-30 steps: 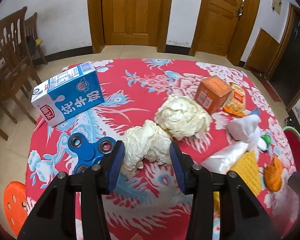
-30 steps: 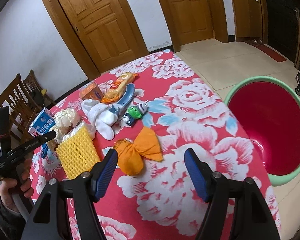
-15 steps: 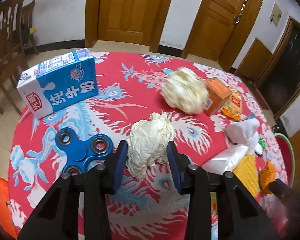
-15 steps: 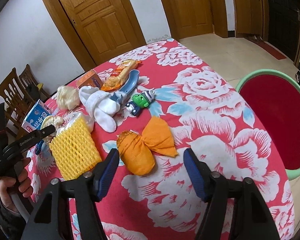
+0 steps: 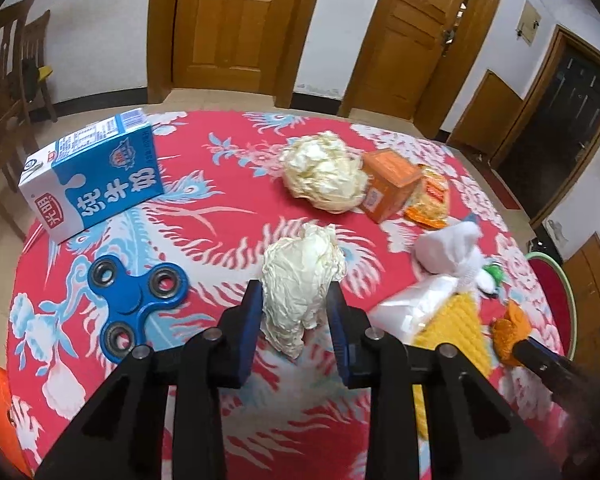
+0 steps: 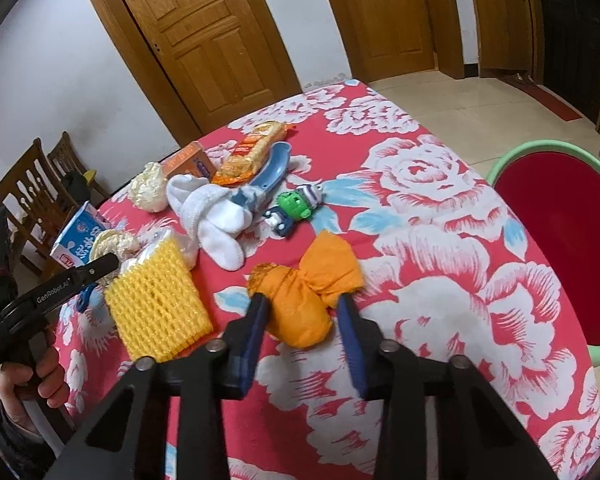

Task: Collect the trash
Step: 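Grasp the crumpled white paper with the left tool while the right tool grasps the orange cloth bundle, then carry the orange bundle over the red bucket and open the right tool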

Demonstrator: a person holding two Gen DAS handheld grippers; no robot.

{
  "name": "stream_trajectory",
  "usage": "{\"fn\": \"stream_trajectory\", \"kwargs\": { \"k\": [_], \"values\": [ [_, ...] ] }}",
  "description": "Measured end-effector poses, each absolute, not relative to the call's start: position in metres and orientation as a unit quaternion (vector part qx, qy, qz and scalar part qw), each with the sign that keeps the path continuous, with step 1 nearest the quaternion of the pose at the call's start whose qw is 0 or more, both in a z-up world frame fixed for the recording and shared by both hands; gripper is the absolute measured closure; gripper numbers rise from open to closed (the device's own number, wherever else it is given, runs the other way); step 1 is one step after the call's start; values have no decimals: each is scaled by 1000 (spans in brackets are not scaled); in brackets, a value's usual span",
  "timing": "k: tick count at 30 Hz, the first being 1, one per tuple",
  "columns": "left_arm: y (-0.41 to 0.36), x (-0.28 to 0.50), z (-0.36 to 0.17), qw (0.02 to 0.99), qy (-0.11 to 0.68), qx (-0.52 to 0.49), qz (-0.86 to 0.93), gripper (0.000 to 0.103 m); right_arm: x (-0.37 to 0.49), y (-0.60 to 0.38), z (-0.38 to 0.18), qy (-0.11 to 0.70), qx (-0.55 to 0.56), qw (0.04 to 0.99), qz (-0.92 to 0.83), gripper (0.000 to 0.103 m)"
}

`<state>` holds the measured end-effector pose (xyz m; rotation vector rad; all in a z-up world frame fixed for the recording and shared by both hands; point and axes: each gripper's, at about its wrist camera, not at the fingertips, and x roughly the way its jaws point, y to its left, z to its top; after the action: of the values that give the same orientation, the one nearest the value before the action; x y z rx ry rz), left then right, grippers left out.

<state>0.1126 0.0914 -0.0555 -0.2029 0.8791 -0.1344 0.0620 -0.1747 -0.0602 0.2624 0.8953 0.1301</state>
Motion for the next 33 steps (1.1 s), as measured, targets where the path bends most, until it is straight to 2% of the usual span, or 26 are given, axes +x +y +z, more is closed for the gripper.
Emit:
{"fn": "stream_trajectory", "kwargs": {
  "k": [5,8,21,33],
  "values": [
    [83,102,-43,901,414,-101,-74,71,57,-173,-57,423,122,895,77,80],
    [78,96,-36,900,413,-110,-84,71,54,-177,-54,417,125,897,78,81],
    [24,75,-10,898,405,-97,-145,71,28,-223,-18,365,160,916,53,81],
    [-64,72,4,887,401,-54,-220,71,5,-296,-9,336,188,922,-26,81]
  ]
}}
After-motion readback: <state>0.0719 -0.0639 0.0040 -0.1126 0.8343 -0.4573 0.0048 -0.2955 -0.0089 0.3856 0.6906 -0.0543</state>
